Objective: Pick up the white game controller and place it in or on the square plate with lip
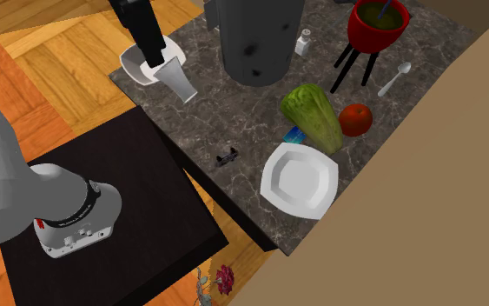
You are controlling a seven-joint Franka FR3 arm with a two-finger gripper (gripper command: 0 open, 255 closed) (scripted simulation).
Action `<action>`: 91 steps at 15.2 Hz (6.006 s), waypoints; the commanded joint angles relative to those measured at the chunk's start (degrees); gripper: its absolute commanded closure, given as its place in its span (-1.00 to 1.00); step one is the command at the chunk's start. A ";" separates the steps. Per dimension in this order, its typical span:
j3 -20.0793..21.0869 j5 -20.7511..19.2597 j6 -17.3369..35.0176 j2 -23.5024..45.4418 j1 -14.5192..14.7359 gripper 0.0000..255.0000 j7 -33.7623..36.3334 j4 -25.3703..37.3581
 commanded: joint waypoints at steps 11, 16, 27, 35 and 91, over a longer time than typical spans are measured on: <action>-1.27 -1.33 19.76 5.09 -1.09 -1.00 -0.10 -15.40; -2.12 -1.91 30.82 11.40 -1.56 -1.00 -0.18 -20.50; -4.24 -1.31 56.72 34.56 -1.81 -1.00 -1.32 -24.05; -4.08 3.08 70.36 51.42 -2.04 -1.00 -4.51 -21.37; -25.16 -12.55 98.20 59.42 15.83 1.00 11.51 -31.53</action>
